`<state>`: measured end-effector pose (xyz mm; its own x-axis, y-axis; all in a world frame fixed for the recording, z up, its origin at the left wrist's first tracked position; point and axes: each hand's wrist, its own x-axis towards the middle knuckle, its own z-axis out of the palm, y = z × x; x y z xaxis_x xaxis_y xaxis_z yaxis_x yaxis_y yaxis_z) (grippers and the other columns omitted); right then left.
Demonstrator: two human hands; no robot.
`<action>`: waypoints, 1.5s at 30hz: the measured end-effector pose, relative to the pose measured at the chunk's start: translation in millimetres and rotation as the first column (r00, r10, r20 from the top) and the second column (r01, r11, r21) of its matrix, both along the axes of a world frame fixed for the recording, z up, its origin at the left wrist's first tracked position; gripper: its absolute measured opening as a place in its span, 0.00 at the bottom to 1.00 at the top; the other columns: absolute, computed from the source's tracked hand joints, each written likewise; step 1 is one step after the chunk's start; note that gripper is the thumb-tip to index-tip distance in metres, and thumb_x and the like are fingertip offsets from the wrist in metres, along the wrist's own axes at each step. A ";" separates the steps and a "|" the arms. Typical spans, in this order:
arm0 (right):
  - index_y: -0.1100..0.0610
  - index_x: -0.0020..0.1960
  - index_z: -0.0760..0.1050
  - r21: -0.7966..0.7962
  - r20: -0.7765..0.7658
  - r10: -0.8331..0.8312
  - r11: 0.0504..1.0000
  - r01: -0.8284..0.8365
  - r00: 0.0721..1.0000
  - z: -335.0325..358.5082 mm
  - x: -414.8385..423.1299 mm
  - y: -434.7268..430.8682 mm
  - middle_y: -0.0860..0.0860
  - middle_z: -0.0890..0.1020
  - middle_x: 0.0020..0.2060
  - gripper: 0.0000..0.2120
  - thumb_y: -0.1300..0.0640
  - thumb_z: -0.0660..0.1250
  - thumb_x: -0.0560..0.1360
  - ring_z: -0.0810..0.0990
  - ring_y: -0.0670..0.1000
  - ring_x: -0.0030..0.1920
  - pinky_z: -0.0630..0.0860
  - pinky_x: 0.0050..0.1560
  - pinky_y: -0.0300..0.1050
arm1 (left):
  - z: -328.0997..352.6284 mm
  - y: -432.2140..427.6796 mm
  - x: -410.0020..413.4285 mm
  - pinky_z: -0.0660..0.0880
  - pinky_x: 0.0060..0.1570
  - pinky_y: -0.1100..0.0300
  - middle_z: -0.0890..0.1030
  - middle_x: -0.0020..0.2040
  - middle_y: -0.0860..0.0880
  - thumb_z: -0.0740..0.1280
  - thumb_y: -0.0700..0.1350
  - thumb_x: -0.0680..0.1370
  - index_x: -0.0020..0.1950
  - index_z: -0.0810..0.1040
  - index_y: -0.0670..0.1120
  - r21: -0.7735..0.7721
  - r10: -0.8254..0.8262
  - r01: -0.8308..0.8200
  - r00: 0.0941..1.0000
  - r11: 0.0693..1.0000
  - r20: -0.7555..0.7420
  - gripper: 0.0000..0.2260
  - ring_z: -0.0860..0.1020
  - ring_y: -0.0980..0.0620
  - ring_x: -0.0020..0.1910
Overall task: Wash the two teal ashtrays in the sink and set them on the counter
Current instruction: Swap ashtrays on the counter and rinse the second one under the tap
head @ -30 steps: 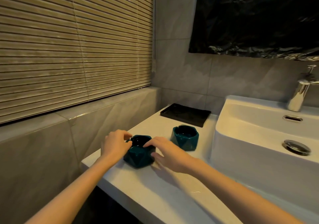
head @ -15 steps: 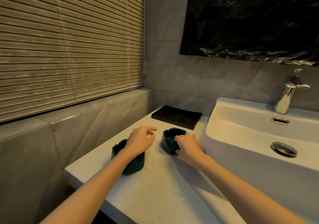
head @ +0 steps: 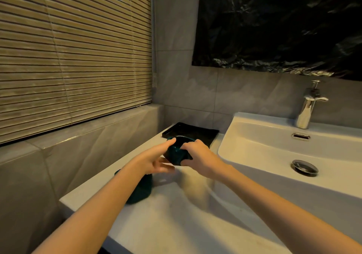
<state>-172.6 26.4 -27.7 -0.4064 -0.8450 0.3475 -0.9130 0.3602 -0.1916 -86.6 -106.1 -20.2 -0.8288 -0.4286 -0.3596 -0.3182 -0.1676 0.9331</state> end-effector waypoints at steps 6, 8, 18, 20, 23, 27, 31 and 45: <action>0.55 0.57 0.79 -0.123 0.028 0.073 0.990 -0.069 0.997 58.0 3.9 30.6 0.50 0.82 0.48 0.14 0.58 0.70 0.72 0.75 0.47 0.44 0.68 0.38 0.34 | 45.1 26.4 -9.2 0.81 0.39 0.50 0.77 0.50 0.39 0.66 0.45 0.76 0.51 0.74 0.42 0.159 0.103 -0.078 0.982 0.984 -0.158 0.09 0.80 0.40 0.51; 0.55 0.57 0.79 -0.192 0.057 0.071 0.980 -0.059 0.996 76.9 1.2 50.2 0.48 0.81 0.48 0.13 0.58 0.70 0.73 0.75 0.46 0.47 0.72 0.47 0.37 | 58.3 37.2 -17.8 0.81 0.34 0.50 0.77 0.50 0.39 0.66 0.46 0.76 0.50 0.73 0.41 0.167 0.112 -0.082 0.977 0.982 -0.179 0.09 0.80 0.40 0.50; 0.54 0.67 0.70 -0.156 0.880 -0.054 0.905 0.395 0.472 101.5 -78.8 168.6 0.57 0.75 0.60 0.19 0.46 0.59 0.80 0.79 0.58 0.54 0.82 0.46 0.51 | 77.0 117.7 -97.0 0.79 0.49 0.48 0.76 0.60 0.40 0.61 0.47 0.79 0.61 0.71 0.45 0.091 -0.241 0.270 0.939 0.959 -0.243 0.13 0.77 0.42 0.55; 0.56 0.68 0.69 -0.138 0.952 0.007 0.903 0.408 0.306 99.8 -92.9 192.0 0.60 0.76 0.59 0.19 0.49 0.61 0.80 0.81 0.60 0.52 0.82 0.48 0.52 | 74.6 138.8 -117.4 0.80 0.48 0.51 0.77 0.61 0.41 0.59 0.48 0.80 0.64 0.71 0.46 0.015 -0.363 0.378 0.900 0.926 -0.242 0.14 0.77 0.44 0.57; 0.60 0.64 0.68 -0.096 0.984 0.008 0.865 0.493 0.178 94.8 -113.0 224.4 0.62 0.77 0.55 0.16 0.57 0.64 0.79 0.82 0.60 0.49 0.82 0.47 0.53 | 67.8 168.6 -145.2 0.78 0.53 0.50 0.78 0.61 0.43 0.56 0.45 0.80 0.64 0.71 0.47 -0.064 -0.500 0.500 0.835 0.864 -0.229 0.13 0.78 0.45 0.59; 0.63 0.60 0.69 -0.106 0.938 -0.115 0.803 0.587 0.328 80.6 -135.9 250.8 0.60 0.78 0.50 0.12 0.66 0.56 0.78 0.81 0.58 0.47 0.82 0.44 0.55 | 59.9 196.7 -178.5 0.76 0.57 0.46 0.77 0.61 0.45 0.58 0.41 0.81 0.65 0.70 0.52 -0.171 -0.638 0.615 0.736 0.770 -0.225 0.14 0.78 0.45 0.58; 0.57 0.64 0.69 -0.146 0.823 -0.253 0.772 0.619 0.509 67.6 -153.8 269.6 0.57 0.77 0.57 0.17 0.66 0.52 0.79 0.78 0.57 0.54 0.83 0.41 0.50 | 59.1 217.8 -203.7 0.78 0.55 0.51 0.71 0.66 0.48 0.64 0.40 0.79 0.67 0.63 0.60 -0.409 -0.746 0.658 0.660 0.632 -0.090 0.22 0.75 0.45 0.61; 0.49 0.65 0.65 -0.310 0.252 -0.597 0.696 0.648 0.762 38.0 -192.1 305.5 0.47 0.77 0.59 0.16 0.59 0.57 0.79 0.76 0.52 0.57 0.74 0.53 0.49 | 34.9 260.3 -264.6 0.77 0.49 0.66 0.72 0.60 0.56 0.75 0.36 0.68 0.69 0.58 0.58 -0.717 -0.814 0.491 0.551 0.495 -0.185 0.39 0.73 0.54 0.60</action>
